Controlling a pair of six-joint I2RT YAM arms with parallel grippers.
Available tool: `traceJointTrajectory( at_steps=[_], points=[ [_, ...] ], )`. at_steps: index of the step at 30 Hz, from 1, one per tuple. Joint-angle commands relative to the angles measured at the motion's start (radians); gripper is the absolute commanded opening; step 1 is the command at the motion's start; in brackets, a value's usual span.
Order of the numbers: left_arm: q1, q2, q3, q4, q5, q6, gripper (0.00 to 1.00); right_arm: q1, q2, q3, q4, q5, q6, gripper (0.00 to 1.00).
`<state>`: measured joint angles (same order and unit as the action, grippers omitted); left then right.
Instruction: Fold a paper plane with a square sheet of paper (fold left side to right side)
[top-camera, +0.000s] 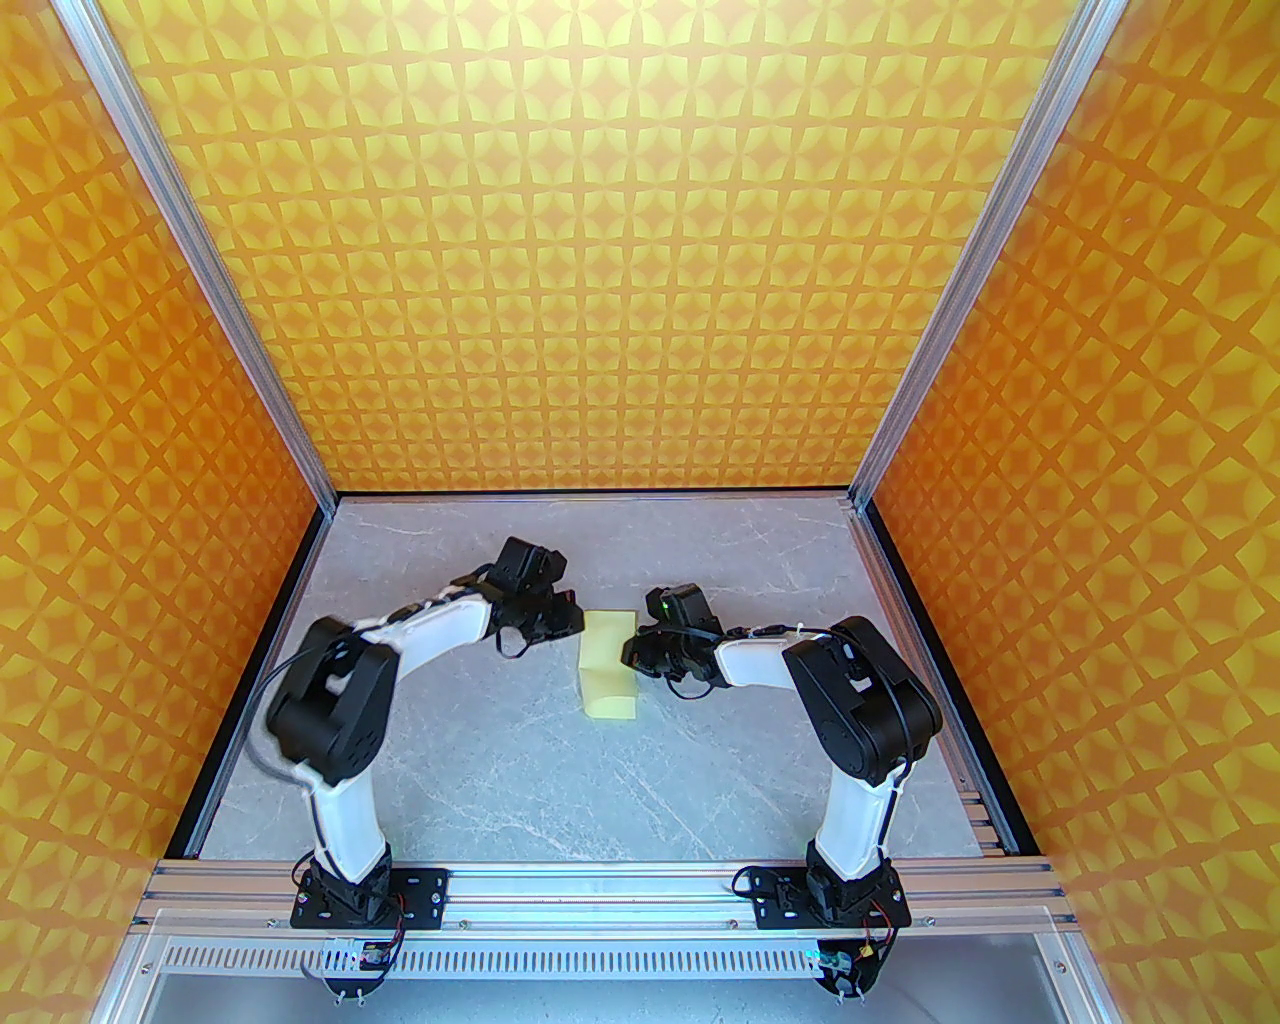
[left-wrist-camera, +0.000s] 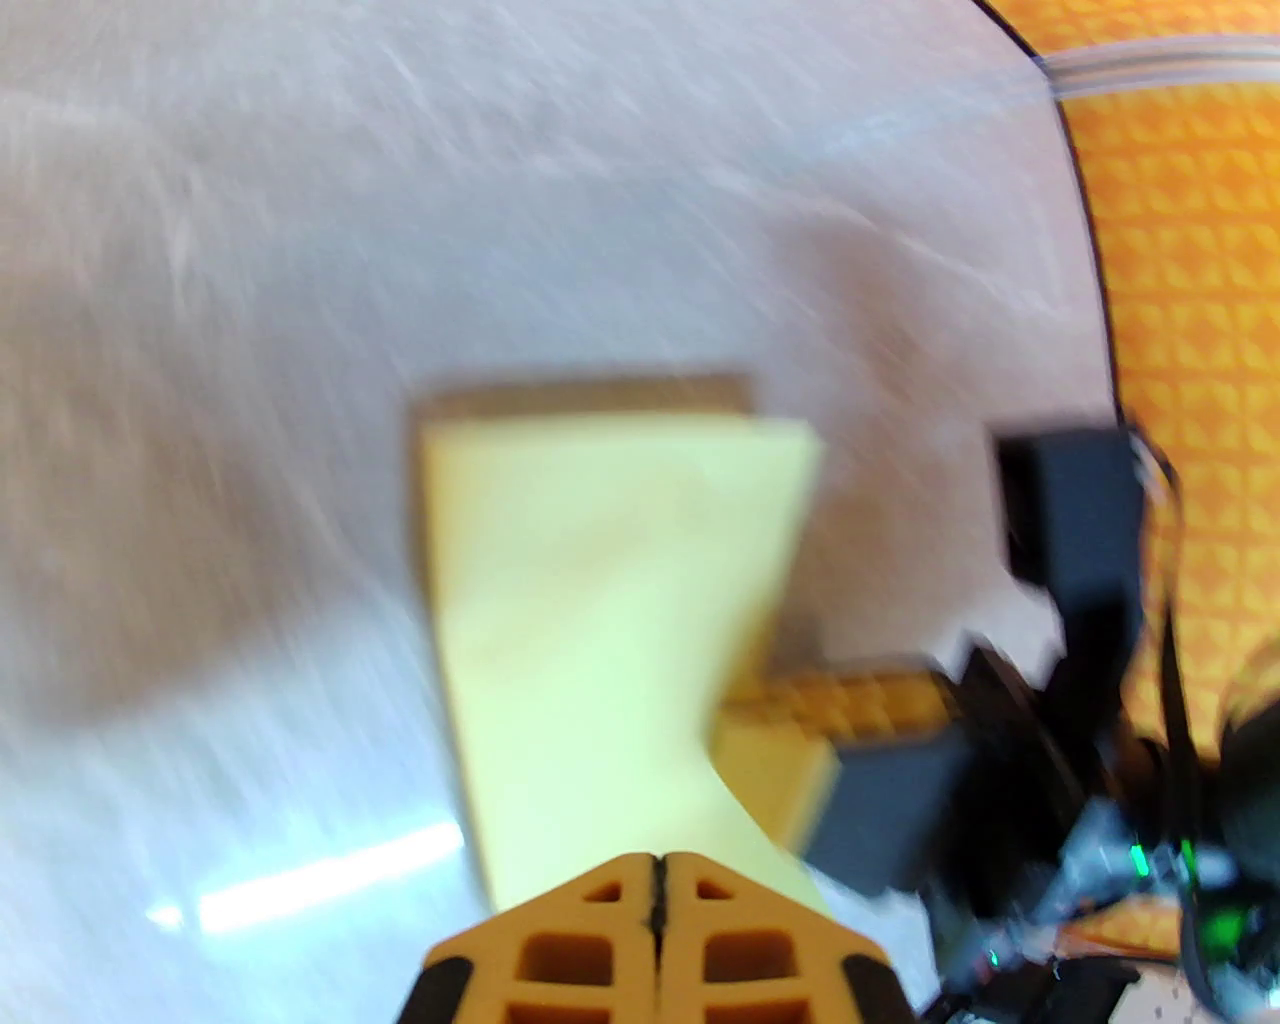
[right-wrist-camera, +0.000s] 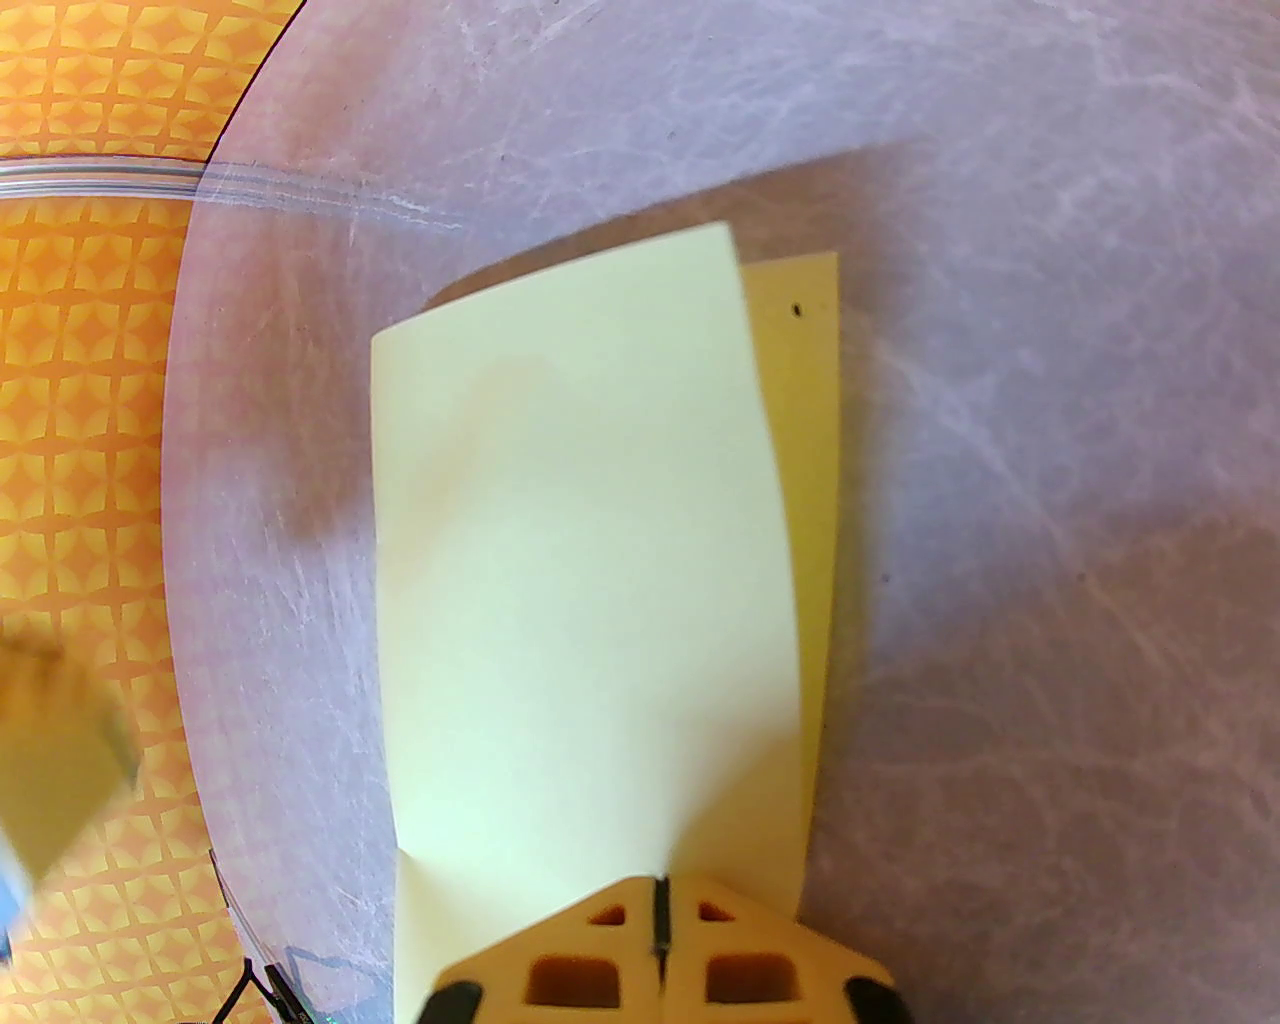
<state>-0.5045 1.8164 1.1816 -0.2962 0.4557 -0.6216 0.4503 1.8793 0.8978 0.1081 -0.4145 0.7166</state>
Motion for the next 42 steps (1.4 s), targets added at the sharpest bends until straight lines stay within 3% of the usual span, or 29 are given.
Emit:
traceJointTrajectory(
  at_steps=[1,9,24,34,42],
  points=[
    [-0.039,-0.031,-0.081,0.039,0.026,-0.057,0.0,0.002,0.016,-0.014,-0.062,0.055,-0.011,0.0],
    [-0.102,-0.029,-0.166,0.121,0.029,-0.127,0.0,0.001,0.019,-0.007,-0.065,0.051,-0.014,0.0],
    [-0.105,0.039,-0.264,0.078,-0.009,-0.039,0.0,0.001,0.014,-0.013,-0.063,0.053,-0.014,0.0],
    [-0.105,-0.035,-0.177,0.013,-0.011,-0.026,0.0,0.001,0.011,-0.011,-0.07,0.055,-0.016,0.0],
    [-0.097,0.01,-0.15,0.025,-0.012,-0.025,0.0,0.001,0.011,-0.01,-0.07,0.053,-0.016,0.0]
  ],
)
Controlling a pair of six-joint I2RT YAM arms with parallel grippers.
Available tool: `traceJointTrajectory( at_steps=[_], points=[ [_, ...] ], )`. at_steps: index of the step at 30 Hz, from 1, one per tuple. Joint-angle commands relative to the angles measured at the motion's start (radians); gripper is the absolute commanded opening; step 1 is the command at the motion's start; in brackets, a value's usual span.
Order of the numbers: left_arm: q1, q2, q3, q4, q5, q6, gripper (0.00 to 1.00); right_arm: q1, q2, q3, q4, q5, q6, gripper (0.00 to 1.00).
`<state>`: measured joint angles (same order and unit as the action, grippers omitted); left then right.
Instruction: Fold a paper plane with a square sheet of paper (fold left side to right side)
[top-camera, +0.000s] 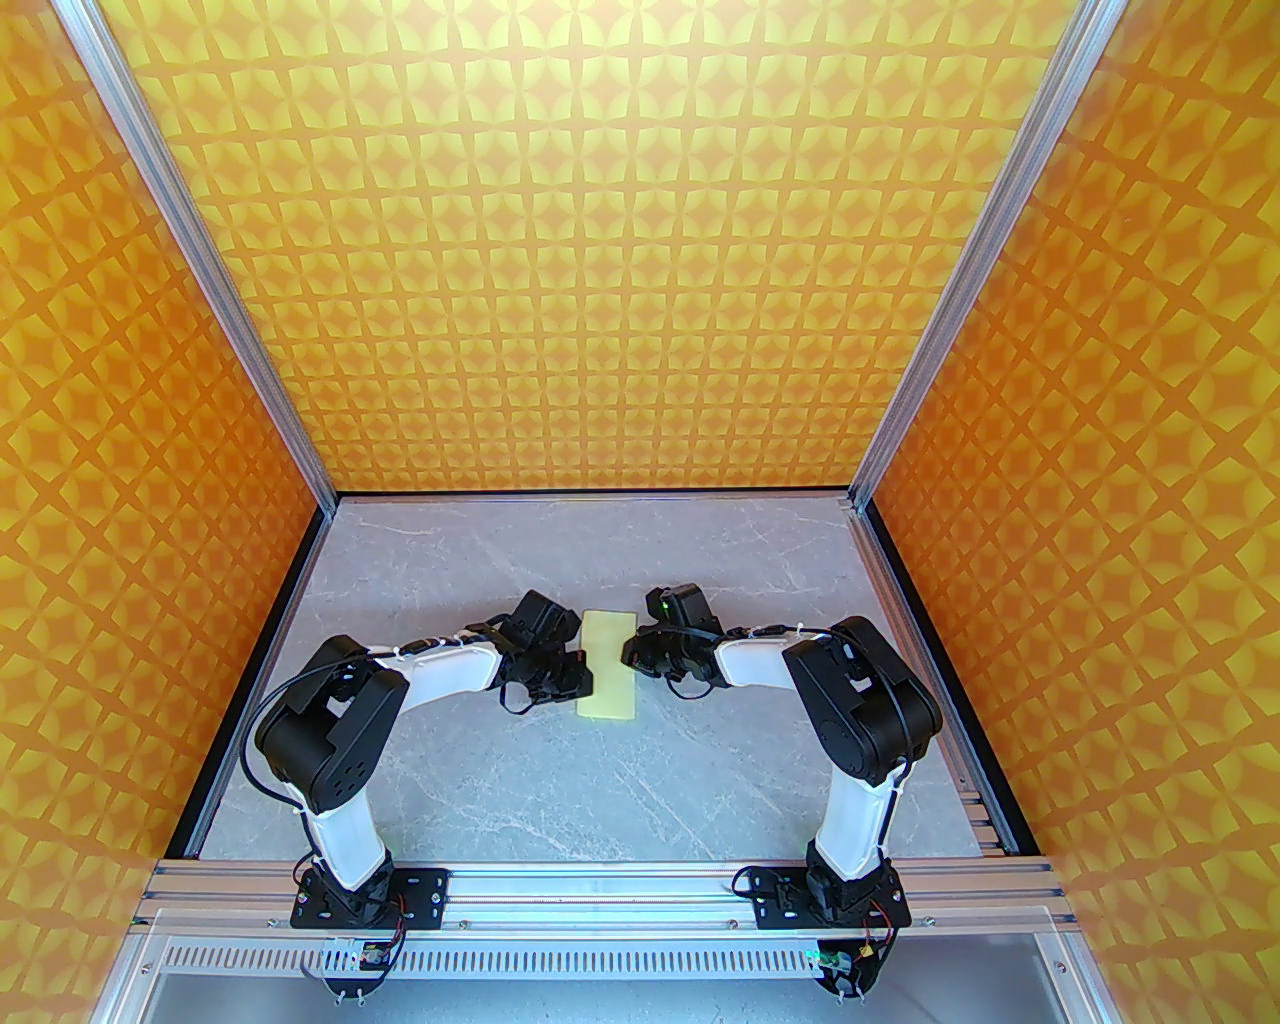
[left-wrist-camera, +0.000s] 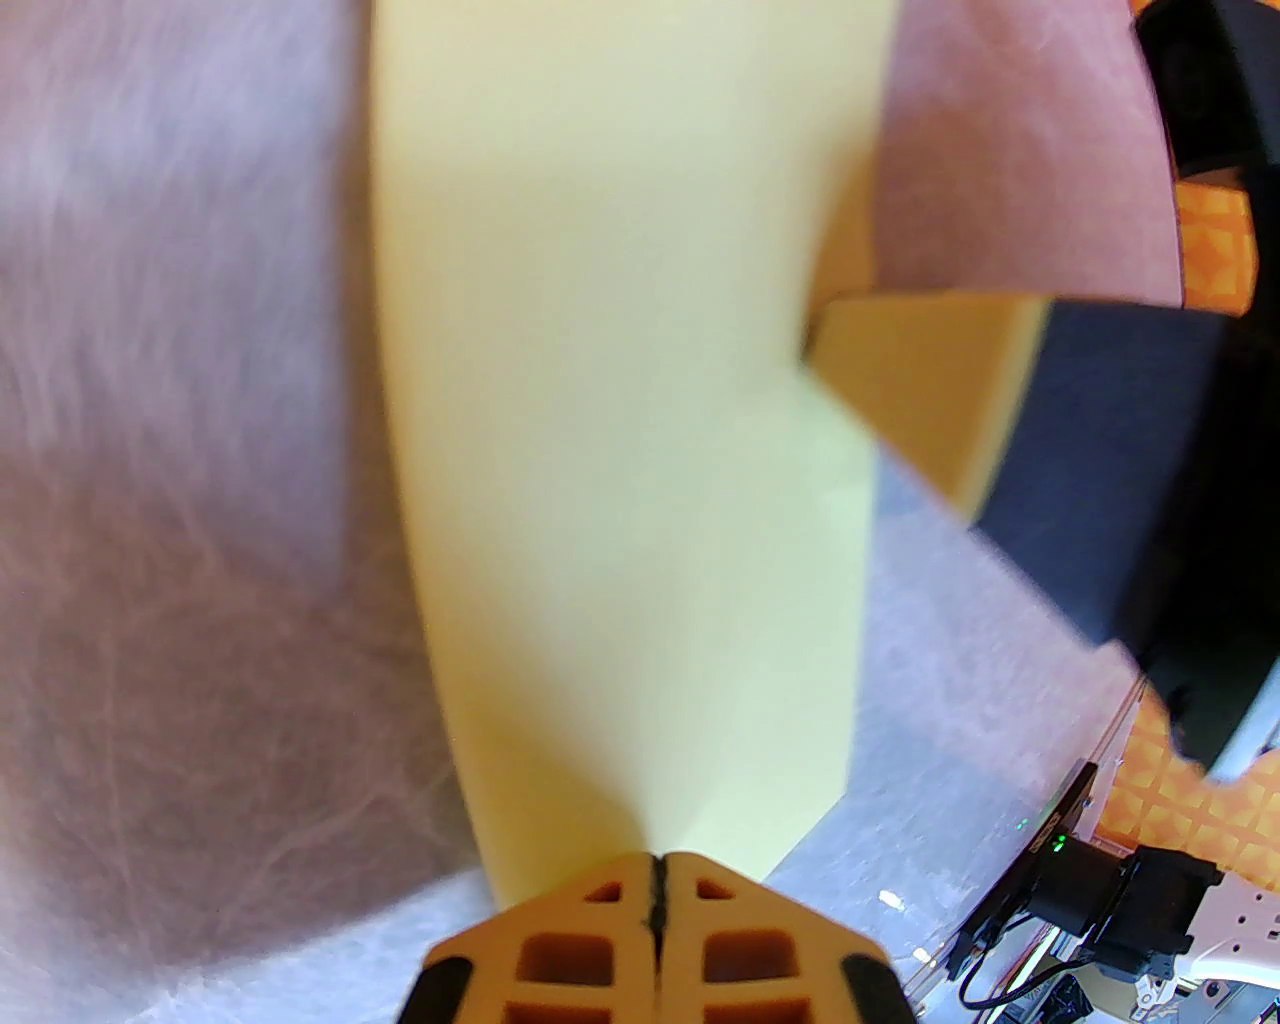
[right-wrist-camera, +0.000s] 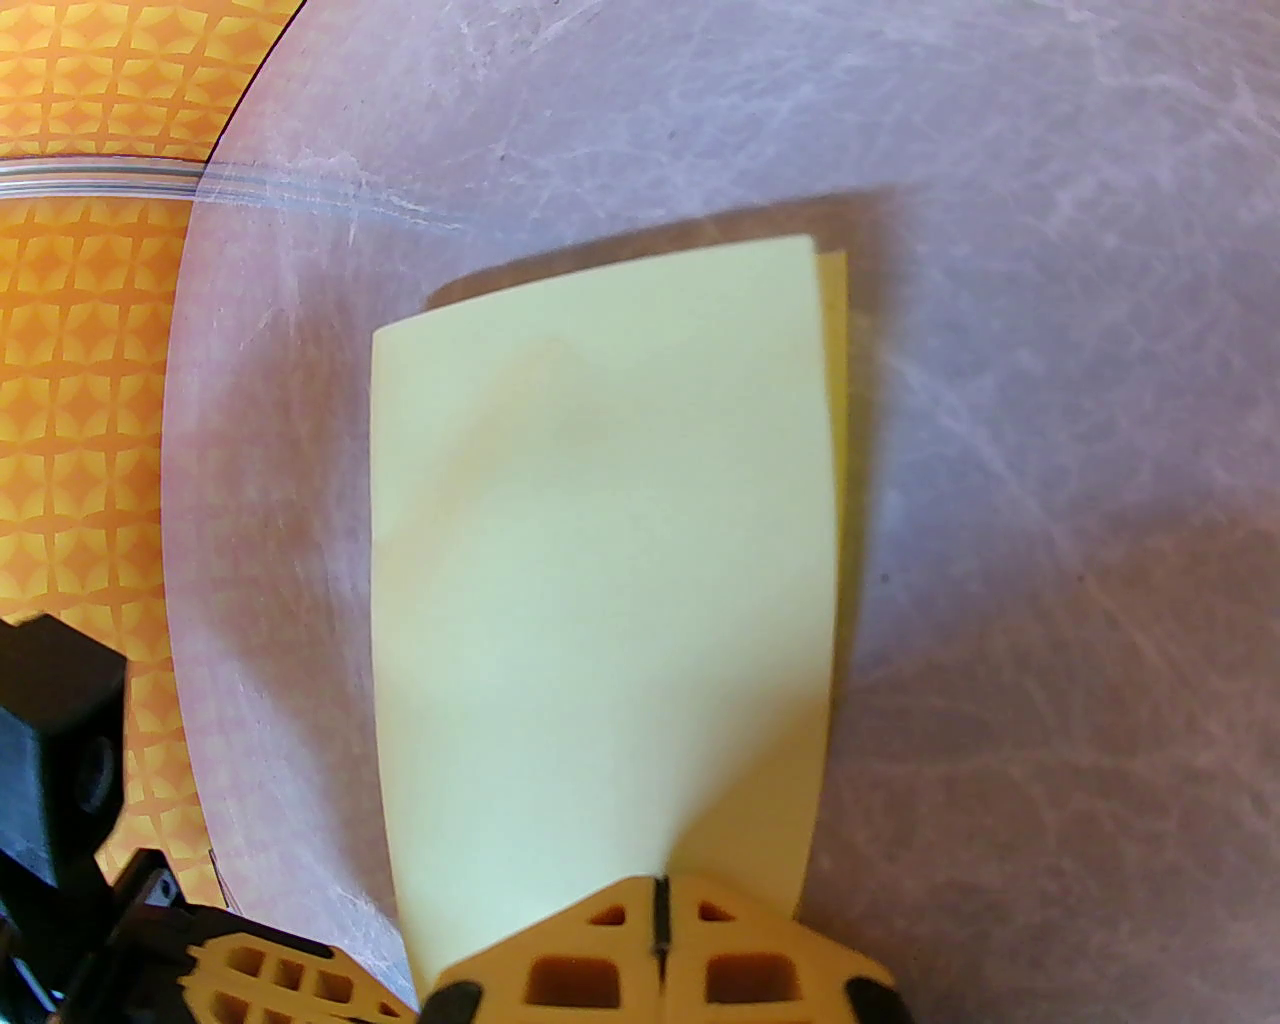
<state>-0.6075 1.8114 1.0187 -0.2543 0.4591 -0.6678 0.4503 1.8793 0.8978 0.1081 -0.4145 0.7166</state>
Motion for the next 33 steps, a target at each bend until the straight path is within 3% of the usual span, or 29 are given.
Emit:
traceJointTrajectory(
  at_steps=[1,14,25,33],
  points=[
    [0.006,0.017,-0.001,-0.01,-0.015,0.02,0.0,0.002,0.01,-0.011,-0.07,0.052,-0.017,0.0],
    [0.004,0.02,-0.102,0.018,-0.02,0.018,0.0,0.001,0.014,0.003,-0.081,0.039,-0.033,0.0],
    [0.029,-0.095,0.026,-0.018,-0.007,-0.011,0.06,0.001,0.047,0.082,-0.155,0.002,-0.105,0.0],
    [0.085,-0.017,0.143,-0.037,0.003,0.032,0.07,0.001,0.069,0.142,-0.203,-0.024,-0.152,0.0]
  ],
)
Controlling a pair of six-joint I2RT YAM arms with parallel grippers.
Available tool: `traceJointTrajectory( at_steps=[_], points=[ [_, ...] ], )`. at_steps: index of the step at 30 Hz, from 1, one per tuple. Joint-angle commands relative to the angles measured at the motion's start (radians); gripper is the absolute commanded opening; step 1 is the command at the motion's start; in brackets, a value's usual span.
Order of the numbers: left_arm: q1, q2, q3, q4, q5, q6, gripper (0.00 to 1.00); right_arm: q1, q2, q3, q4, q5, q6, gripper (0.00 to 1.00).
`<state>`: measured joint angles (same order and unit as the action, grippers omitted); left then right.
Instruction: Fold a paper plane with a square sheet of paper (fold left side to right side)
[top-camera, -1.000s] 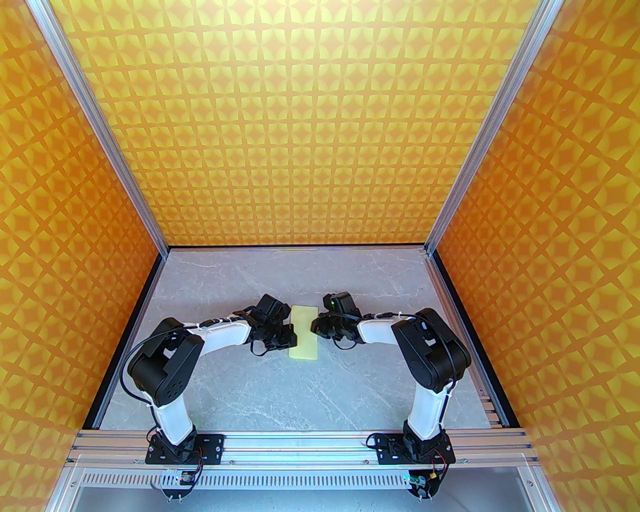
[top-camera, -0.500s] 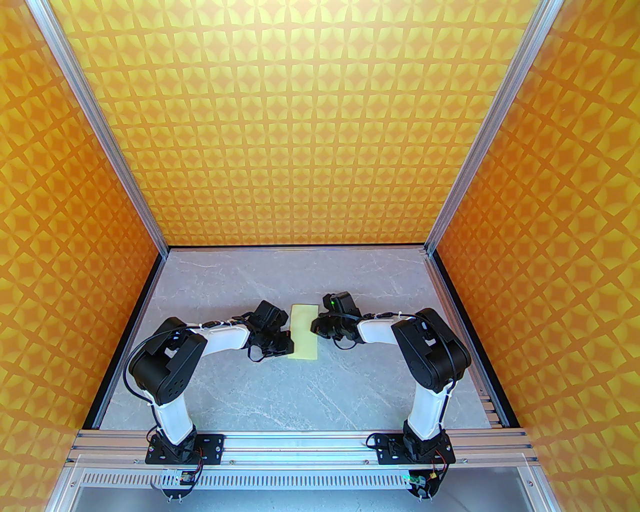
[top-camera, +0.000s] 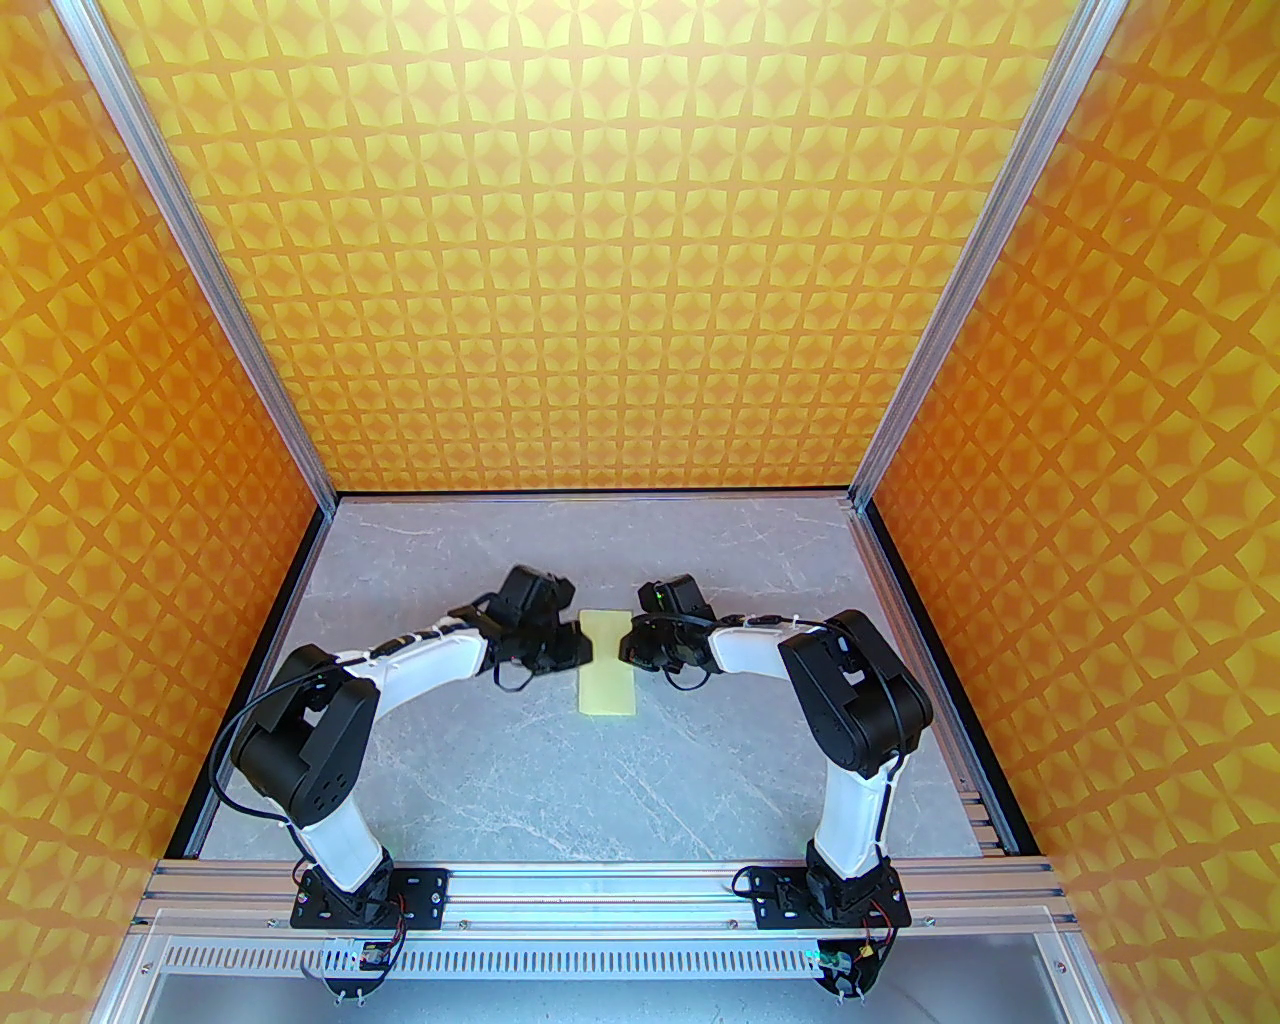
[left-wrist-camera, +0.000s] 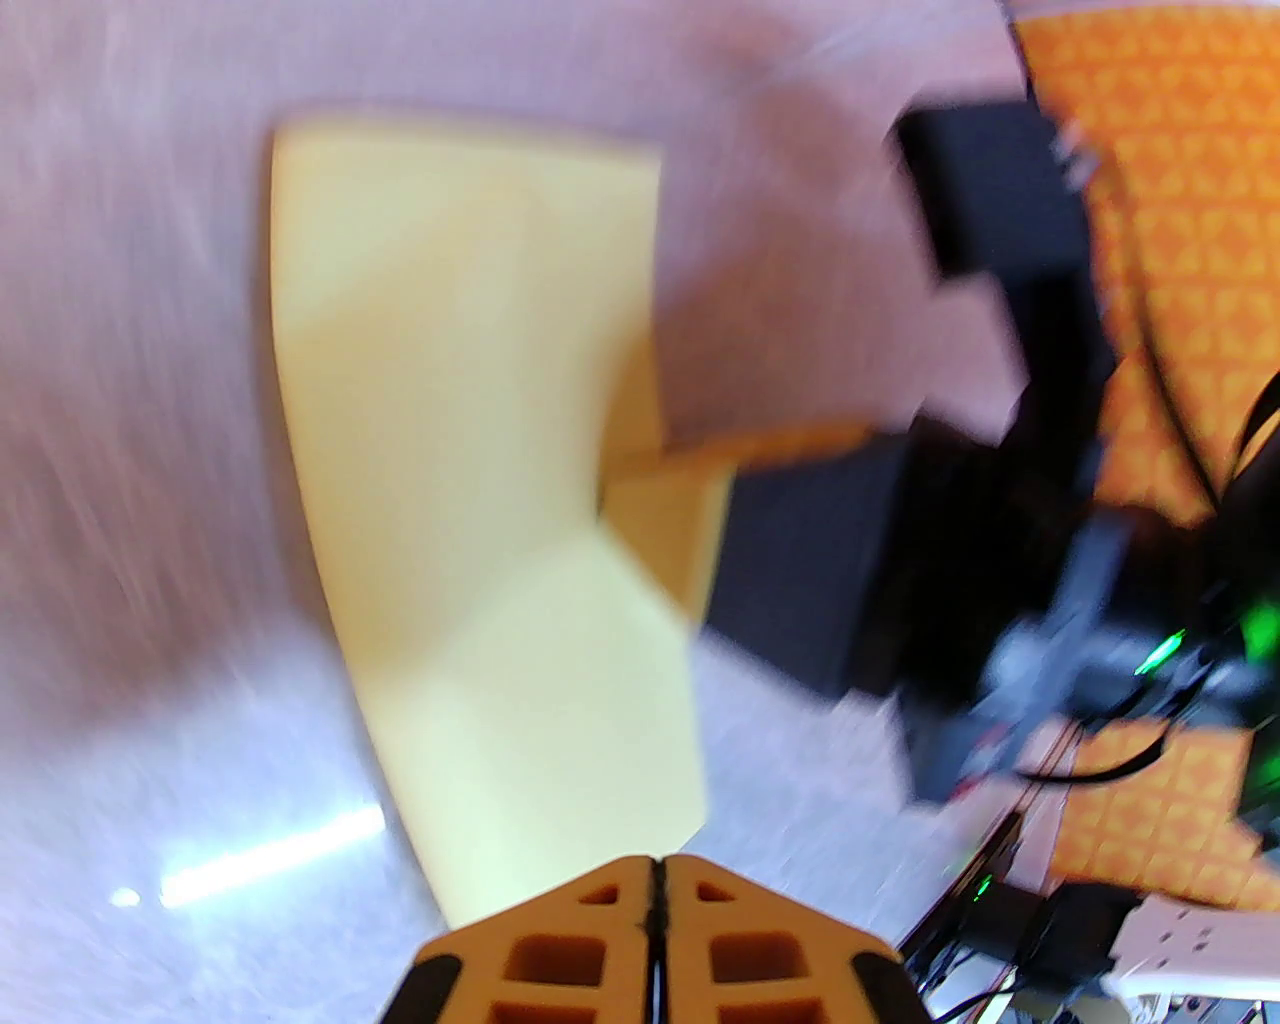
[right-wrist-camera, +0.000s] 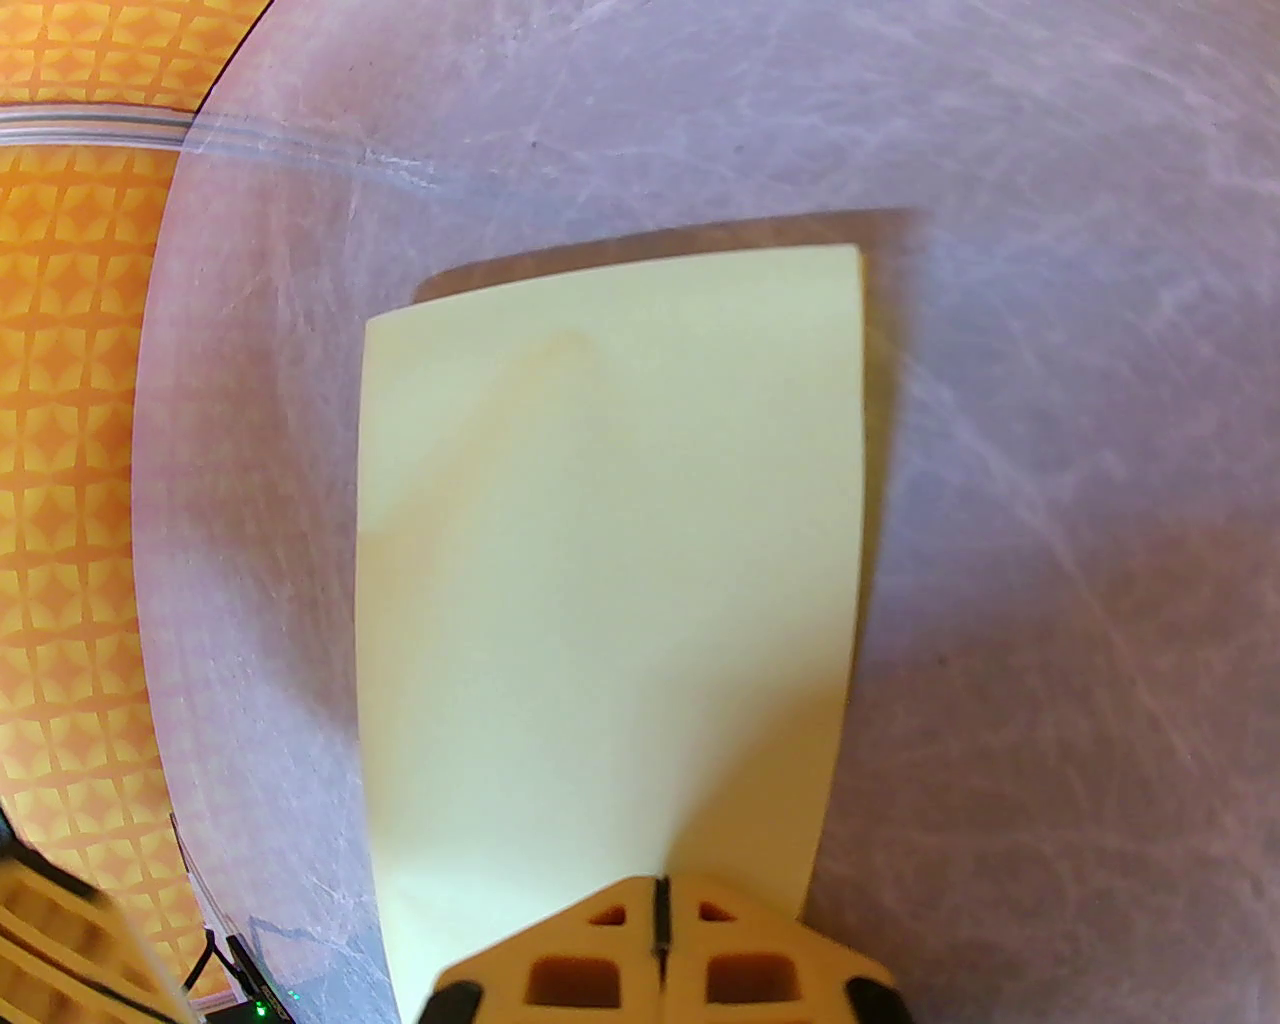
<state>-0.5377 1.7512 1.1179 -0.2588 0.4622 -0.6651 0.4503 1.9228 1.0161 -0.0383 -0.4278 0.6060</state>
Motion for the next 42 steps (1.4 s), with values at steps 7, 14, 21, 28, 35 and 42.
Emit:
traceJointTrajectory(
  at_steps=[7,14,21,28,35,42],
  points=[
    [0.048,0.19,0.16,-0.038,0.024,0.067,0.06,0.001,0.028,0.041,-0.083,-0.014,-0.061,0.0],
    [0.07,0.282,0.202,-0.051,0.036,0.102,0.02,0.001,0.011,0.046,-0.088,-0.016,-0.059,0.0],
    [0.069,0.318,0.181,-0.035,0.039,0.108,0.01,0.008,-0.025,0.046,-0.089,-0.022,-0.033,0.0],
    [0.068,0.311,0.156,-0.006,0.046,0.096,0.01,0.068,-0.101,0.024,-0.051,-0.008,0.072,0.0],
    [0.067,0.311,0.141,0.003,0.058,0.106,0.0,0.153,-0.127,-0.006,0.028,0.014,0.227,0.0],
    [0.067,0.307,0.132,0.005,0.058,0.109,0.0,0.201,-0.113,-0.006,0.077,0.028,0.306,0.0]
  ],
)
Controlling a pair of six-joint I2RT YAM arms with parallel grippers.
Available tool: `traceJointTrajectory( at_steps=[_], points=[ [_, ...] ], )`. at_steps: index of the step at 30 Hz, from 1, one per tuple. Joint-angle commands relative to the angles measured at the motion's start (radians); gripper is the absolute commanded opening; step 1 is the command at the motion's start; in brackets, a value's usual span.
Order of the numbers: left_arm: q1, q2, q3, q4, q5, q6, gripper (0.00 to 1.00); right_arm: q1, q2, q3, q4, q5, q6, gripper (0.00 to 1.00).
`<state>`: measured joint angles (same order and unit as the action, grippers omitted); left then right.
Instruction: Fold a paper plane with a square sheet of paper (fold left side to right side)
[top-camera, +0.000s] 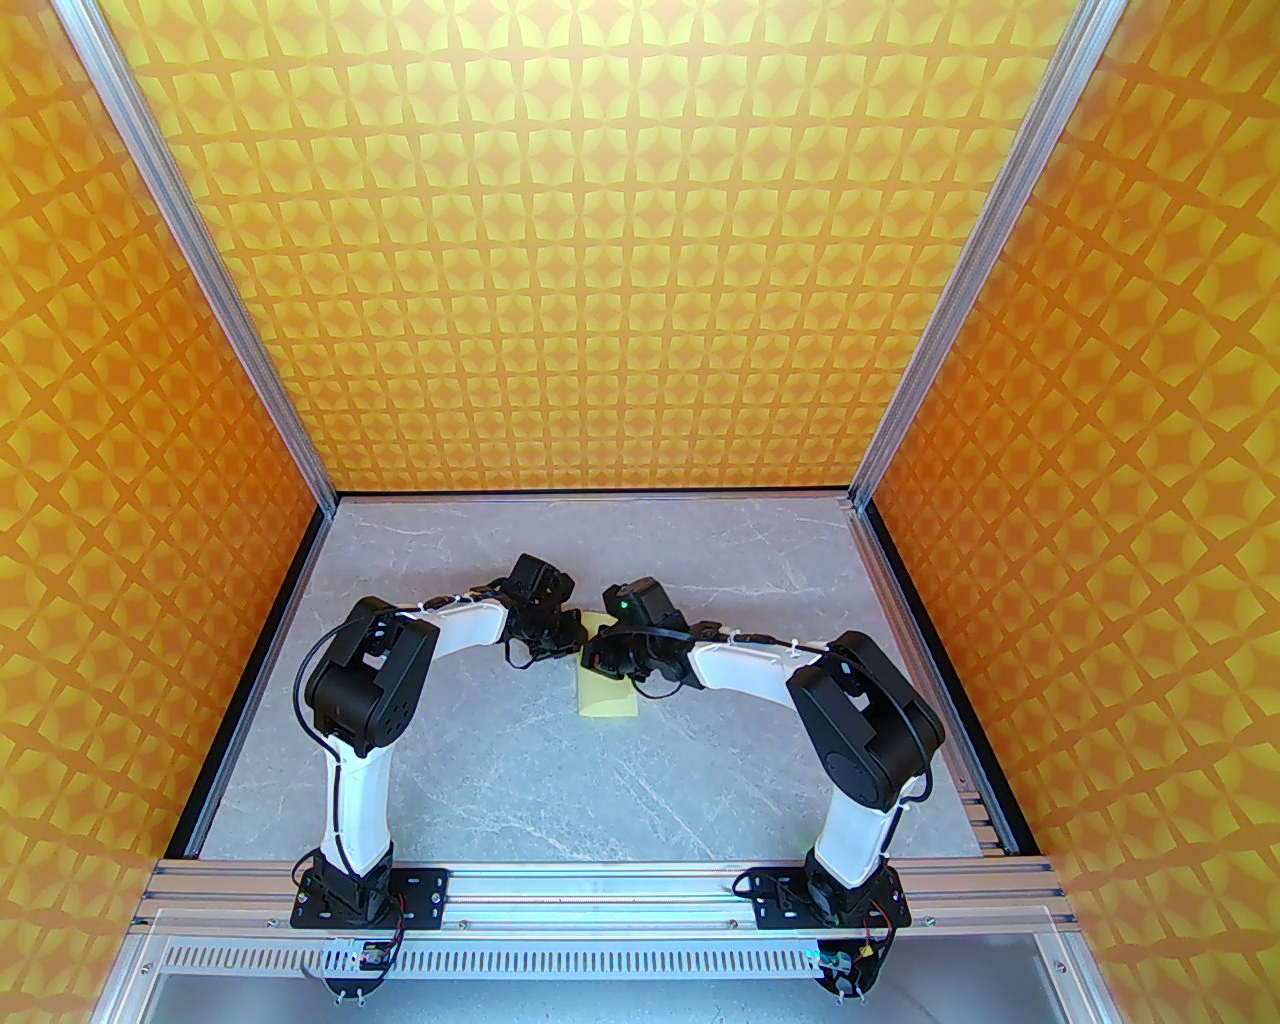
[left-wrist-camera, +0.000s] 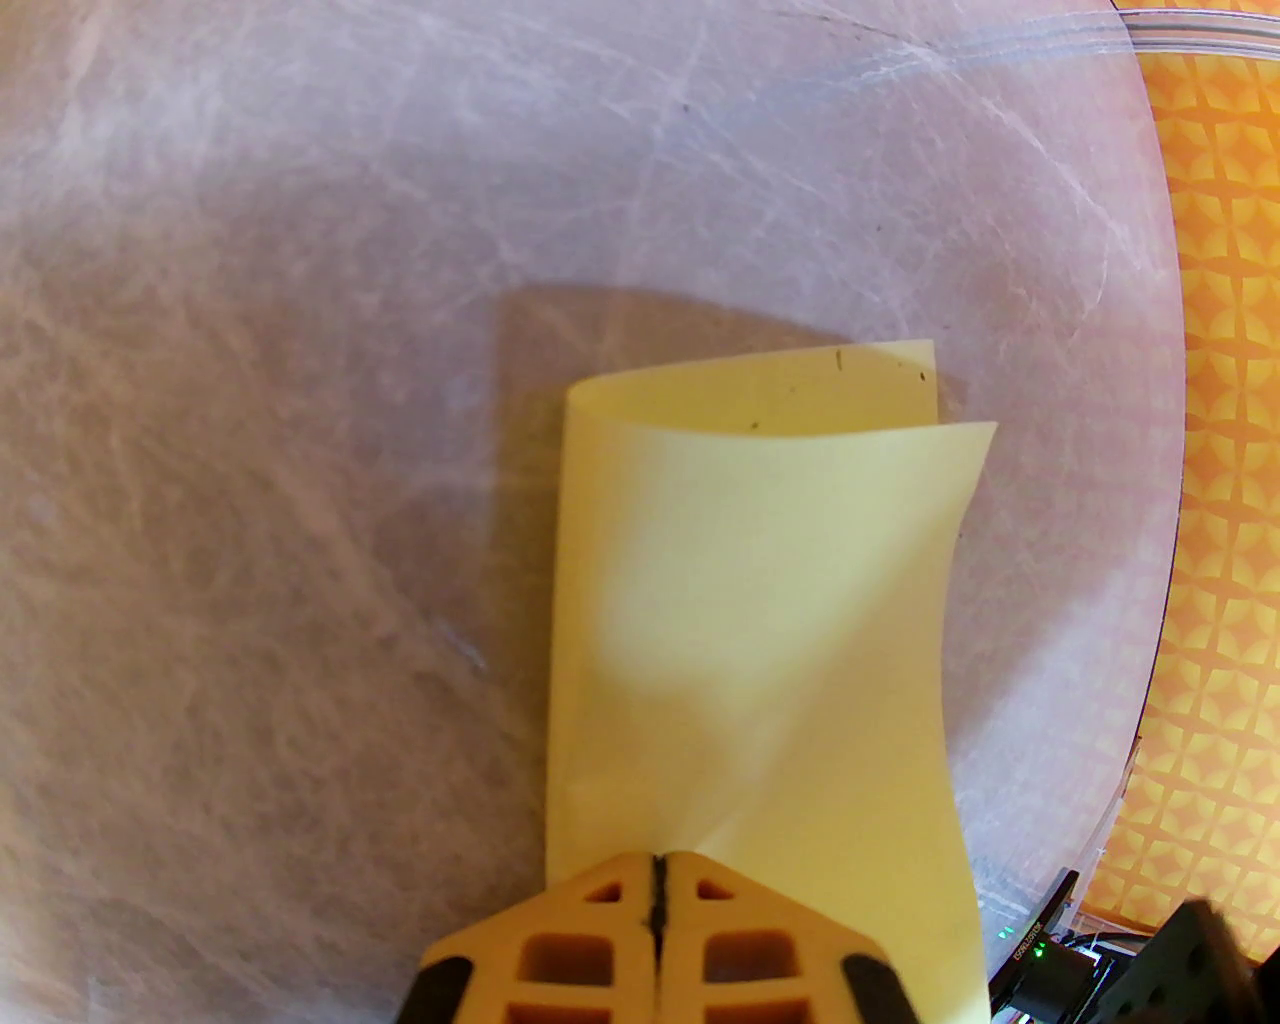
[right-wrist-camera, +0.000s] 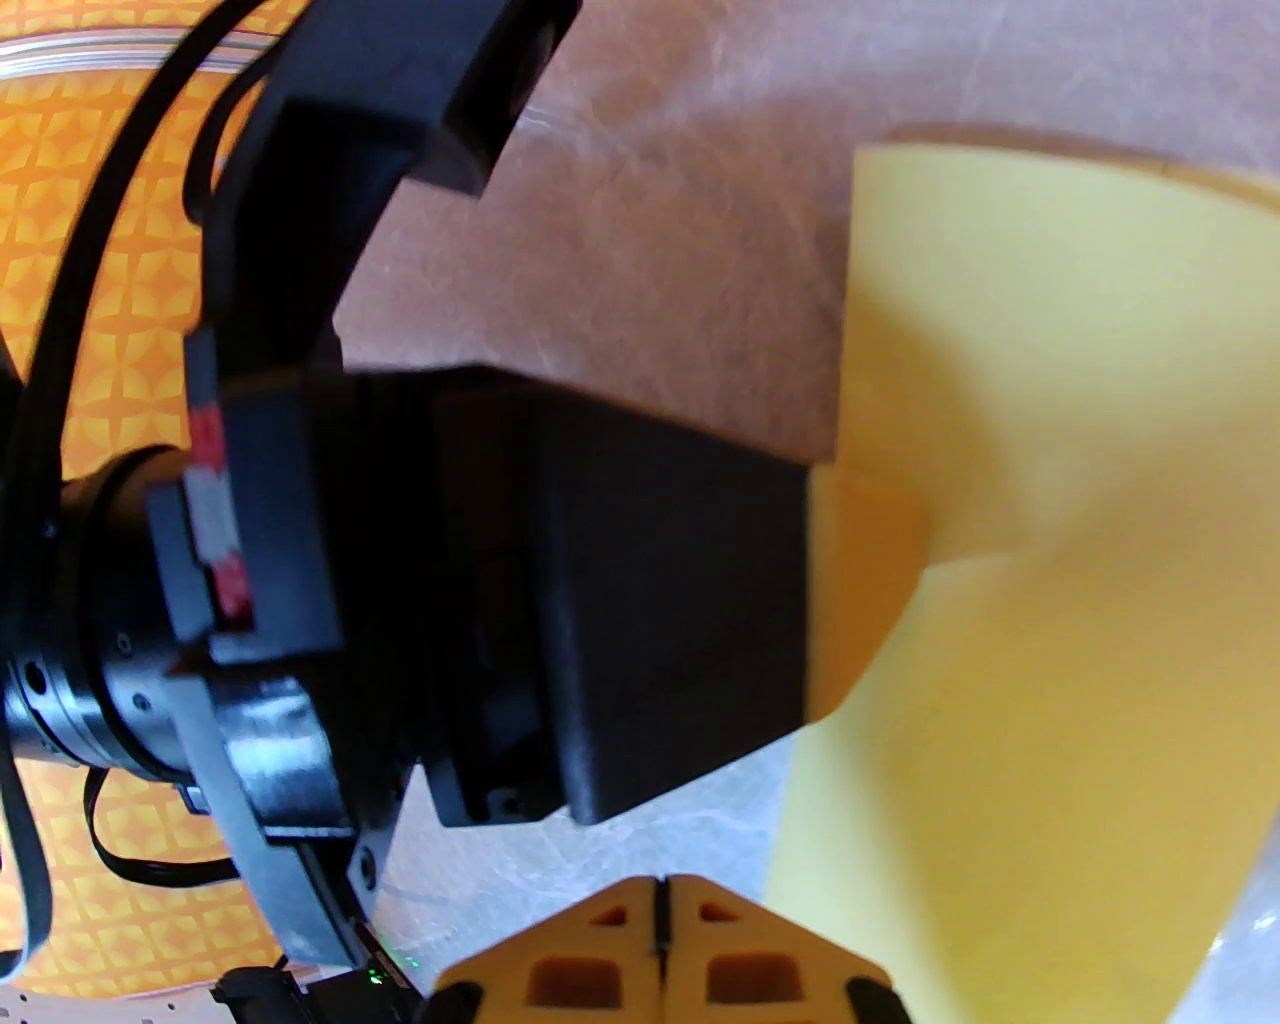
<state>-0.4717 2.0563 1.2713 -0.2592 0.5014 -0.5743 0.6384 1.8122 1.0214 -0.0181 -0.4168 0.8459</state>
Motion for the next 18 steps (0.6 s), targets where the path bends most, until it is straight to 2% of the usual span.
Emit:
traceJointTrajectory(
  at_steps=[1,6,18],
  points=[
    [0.0,0.003,-0.022,0.007,0.019,0.015,0.0,0.019,0.009,-0.013,0.071,0.014,0.078,0.0],
    [0.0,0.002,-0.027,0.017,0.024,0.012,0.0,0.03,0.061,-0.038,0.155,0.003,0.134,0.0],
    [0.001,0.002,-0.044,0.04,0.026,-0.004,0.0,0.03,0.131,-0.051,0.131,0.011,0.082,0.0]
  ],
)
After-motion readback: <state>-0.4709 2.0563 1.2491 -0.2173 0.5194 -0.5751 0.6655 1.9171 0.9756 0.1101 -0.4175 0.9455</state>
